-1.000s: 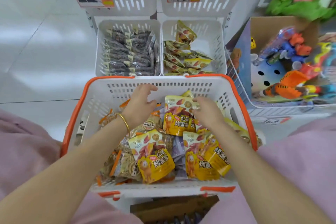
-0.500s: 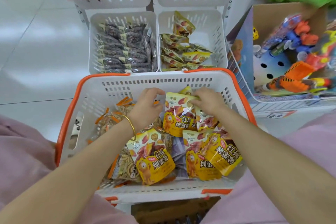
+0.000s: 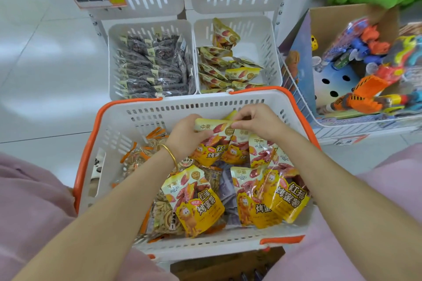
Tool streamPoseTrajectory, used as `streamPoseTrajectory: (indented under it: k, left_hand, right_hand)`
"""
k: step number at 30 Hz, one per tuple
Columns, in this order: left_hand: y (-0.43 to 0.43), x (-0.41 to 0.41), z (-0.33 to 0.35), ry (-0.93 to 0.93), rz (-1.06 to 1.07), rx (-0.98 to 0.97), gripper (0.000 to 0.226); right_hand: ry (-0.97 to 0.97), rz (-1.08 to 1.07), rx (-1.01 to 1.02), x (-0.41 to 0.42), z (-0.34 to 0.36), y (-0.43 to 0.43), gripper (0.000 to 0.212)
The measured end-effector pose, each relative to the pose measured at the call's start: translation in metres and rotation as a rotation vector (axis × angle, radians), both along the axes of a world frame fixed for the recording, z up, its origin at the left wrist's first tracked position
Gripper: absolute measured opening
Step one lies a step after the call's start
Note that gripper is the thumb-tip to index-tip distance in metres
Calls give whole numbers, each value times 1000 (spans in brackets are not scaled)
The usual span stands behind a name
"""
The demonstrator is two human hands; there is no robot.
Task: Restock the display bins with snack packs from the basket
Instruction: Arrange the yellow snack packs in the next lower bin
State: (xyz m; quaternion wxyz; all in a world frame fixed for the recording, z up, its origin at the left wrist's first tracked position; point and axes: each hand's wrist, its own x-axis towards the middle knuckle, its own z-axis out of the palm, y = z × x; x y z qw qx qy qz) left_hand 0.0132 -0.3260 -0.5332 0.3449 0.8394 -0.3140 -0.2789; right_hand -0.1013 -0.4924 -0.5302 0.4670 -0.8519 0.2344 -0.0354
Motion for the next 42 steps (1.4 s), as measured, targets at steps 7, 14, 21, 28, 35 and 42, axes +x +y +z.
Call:
streamPoseTrajectory:
  k: [7,14,21,28,35,42]
  left_hand:
    - [6,11,11,63,133,-146,9]
    - [13,30,18,25,353,-255,17]
    - [7,26,36,132,323,-330,13]
    - [-2,18,39,325,178,-275,40]
    - [-13,-5,41,364,-10,-320,53]
    - [-55,24,54,197,-56,-375,59]
  right_hand:
    - [142,23,-125,1,2,-8,14]
    - [13,-46,-162,1,22,-4,7]
    - [-133,27,-70,10,58,4,8]
    - [-231,-74,141,10,40,9,10]
    - [-356,-245,185,13,40,8,14]
    - [-337,-213,97,33,72,-40,47]
